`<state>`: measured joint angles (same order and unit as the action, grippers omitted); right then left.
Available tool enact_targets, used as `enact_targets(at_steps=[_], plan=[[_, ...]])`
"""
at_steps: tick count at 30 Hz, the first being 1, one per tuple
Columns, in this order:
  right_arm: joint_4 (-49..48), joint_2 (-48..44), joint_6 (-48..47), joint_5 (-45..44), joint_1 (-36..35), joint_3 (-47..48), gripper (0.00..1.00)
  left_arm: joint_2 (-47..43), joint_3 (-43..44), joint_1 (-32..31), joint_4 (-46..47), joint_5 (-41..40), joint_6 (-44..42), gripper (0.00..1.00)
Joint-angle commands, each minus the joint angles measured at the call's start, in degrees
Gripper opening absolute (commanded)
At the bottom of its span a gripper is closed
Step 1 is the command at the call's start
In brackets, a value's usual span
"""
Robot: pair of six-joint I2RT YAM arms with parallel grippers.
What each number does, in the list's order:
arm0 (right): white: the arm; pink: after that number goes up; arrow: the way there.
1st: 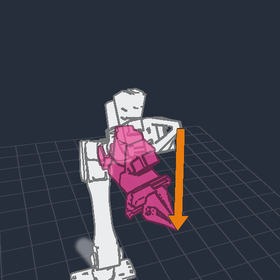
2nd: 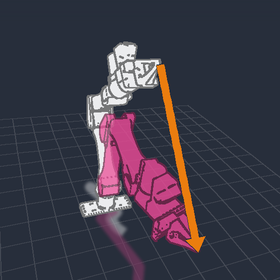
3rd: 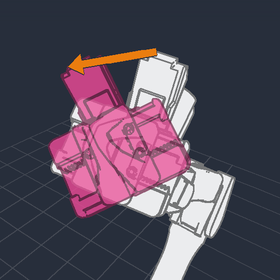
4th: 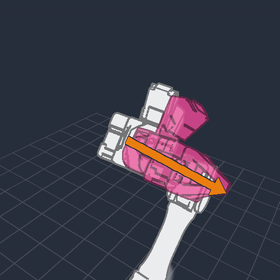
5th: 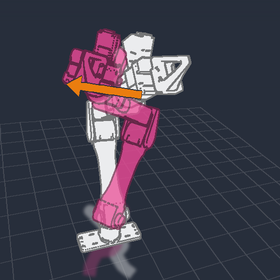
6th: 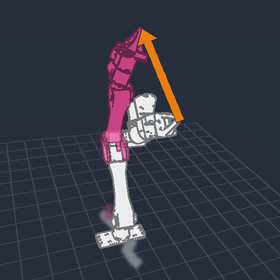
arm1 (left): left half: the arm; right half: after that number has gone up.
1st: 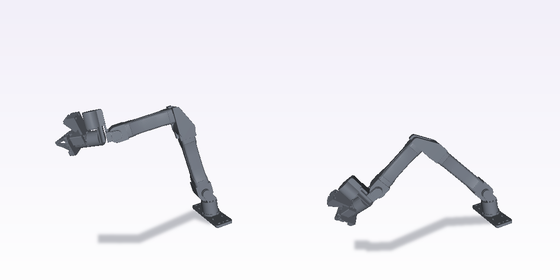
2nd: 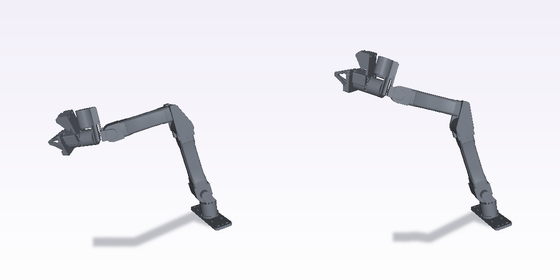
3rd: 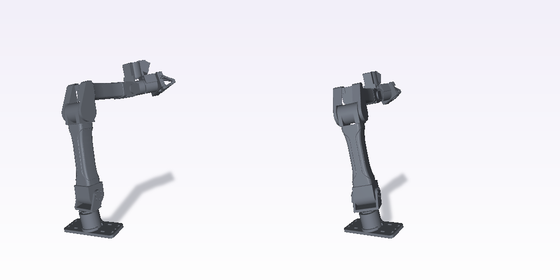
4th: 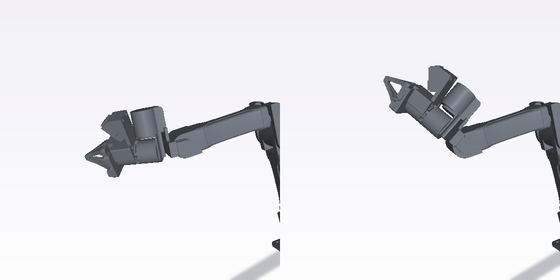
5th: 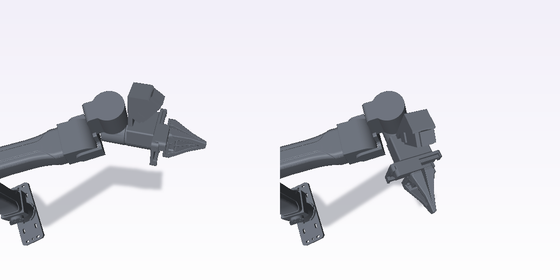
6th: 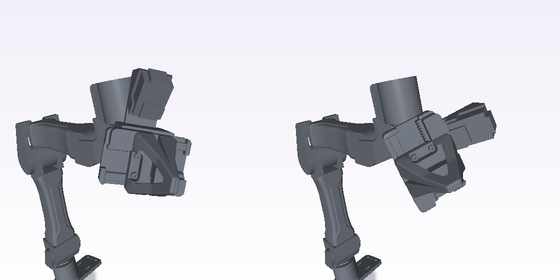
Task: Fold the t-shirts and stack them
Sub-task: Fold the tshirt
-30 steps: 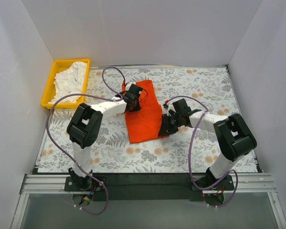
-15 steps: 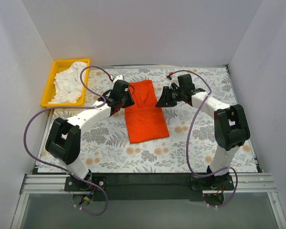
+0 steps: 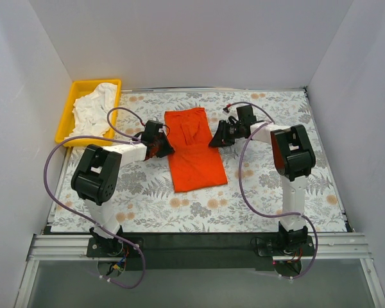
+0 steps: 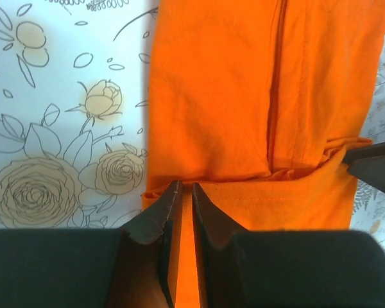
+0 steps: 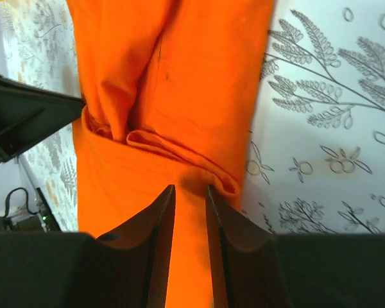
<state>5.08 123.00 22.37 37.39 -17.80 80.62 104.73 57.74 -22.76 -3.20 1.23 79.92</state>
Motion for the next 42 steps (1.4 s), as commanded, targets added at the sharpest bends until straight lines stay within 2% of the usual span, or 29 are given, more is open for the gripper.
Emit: enact_targets(at_steps=[1,6,9,14,20,23,29,36,42], plan=[[-7.27,-0.74,0.92,2.34,2.85,-3.00,0.28,1.00,-0.96,0.88,2.59,2.19,0.06,0.13],[-9.30,-5.21,0.57,5.84,5.32,-8.02,0.28,-1.62,-1.22,0.88,0.22,2.28,-2.13,0.16],[-9.39,-8.82,0.74,7.96,5.15,-9.33,0.29,-5.31,-0.26,0.88,-2.59,2.20,-2.75,0.23],[-9.91,-19.27,2.41,10.51,3.57,-15.04,0.31,-16.71,-0.16,-0.52,-9.71,1.75,-0.82,0.35],[-13.17,-28.25,5.14,11.04,-4.06,-26.12,0.29,-28.16,-11.56,-10.35,-8.32,5.01,8.31,0.36],[-14.57,-29.04,5.84,9.90,-8.54,-29.55,0.26,-30.02,-17.37,-13.18,-5.51,4.65,12.18,0.33],[-19.41,-25.19,7.78,8.93,-14.27,-31.49,0.15,-29.32,-22.14,-14.15,-2.69,2.37,12.37,0.18],[-22.57,-16.49,7.95,9.37,-15.33,-31.22,0.05,-24.05,-25.04,-14.24,0.39,1.84,12.36,0.10],[-22.83,-12.18,6.37,8.67,-14.98,-32.36,0.01,-25.01,-30.31,-14.15,0.39,0.00,15.09,0.03]])
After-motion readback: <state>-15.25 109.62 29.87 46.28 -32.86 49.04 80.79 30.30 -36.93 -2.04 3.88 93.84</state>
